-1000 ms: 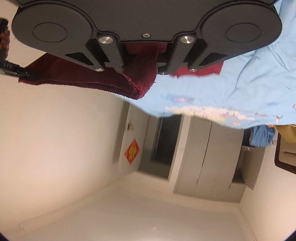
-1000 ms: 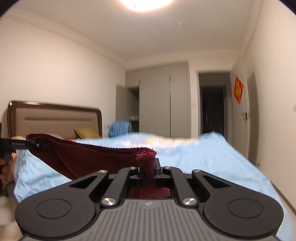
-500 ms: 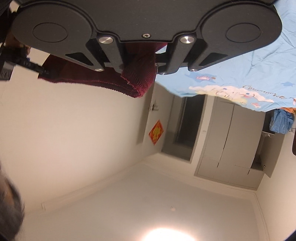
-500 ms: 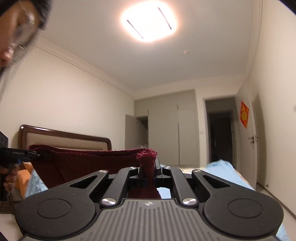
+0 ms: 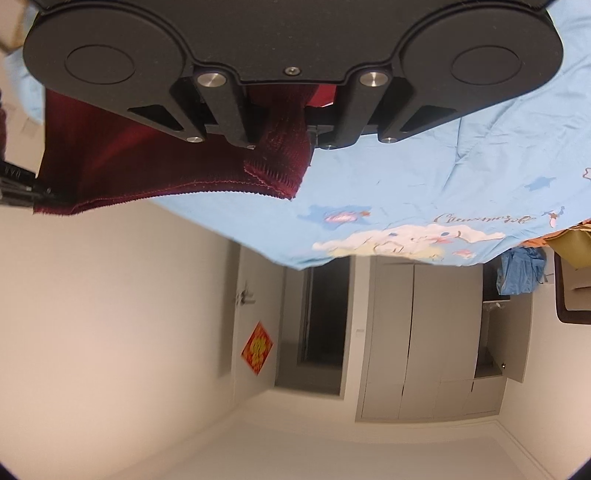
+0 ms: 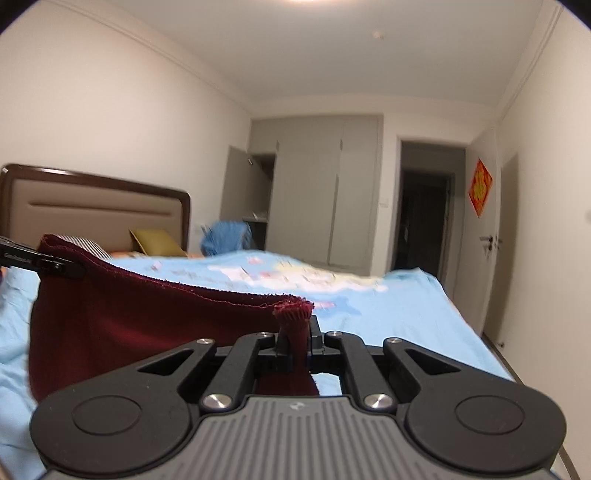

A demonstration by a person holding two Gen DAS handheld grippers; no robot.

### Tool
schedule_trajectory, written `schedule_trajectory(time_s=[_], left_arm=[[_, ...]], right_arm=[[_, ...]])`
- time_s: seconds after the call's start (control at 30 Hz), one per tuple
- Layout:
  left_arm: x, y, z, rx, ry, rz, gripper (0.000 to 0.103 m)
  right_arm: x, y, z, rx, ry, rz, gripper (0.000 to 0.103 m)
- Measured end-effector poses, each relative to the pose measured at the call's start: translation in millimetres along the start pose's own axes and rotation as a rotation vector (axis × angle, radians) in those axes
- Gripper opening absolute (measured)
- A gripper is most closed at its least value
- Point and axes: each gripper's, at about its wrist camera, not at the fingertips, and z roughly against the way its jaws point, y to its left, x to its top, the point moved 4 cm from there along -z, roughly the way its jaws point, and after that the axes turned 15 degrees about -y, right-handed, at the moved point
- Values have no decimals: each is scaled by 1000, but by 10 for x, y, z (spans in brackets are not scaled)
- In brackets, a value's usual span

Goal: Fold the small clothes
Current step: 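Carry the hem with both tools over the body toward the collar and lower it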

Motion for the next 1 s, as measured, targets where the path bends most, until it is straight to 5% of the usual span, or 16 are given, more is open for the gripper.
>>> schedule_trajectory(time_s=[0.4,0.8,1.0], left_arm=[[-696,338,-1043,112,184,-51,8],[-1376,561,-1608,143,308,8,12],[-1517,631,-1601,150,297,76,13]], right_arm=[[-969,-134,-1146,-59,235,-72,7],[-1515,-82,-1310,-94,345,-3,8],[-1572,-111,-1334,-105,339,-19,8]])
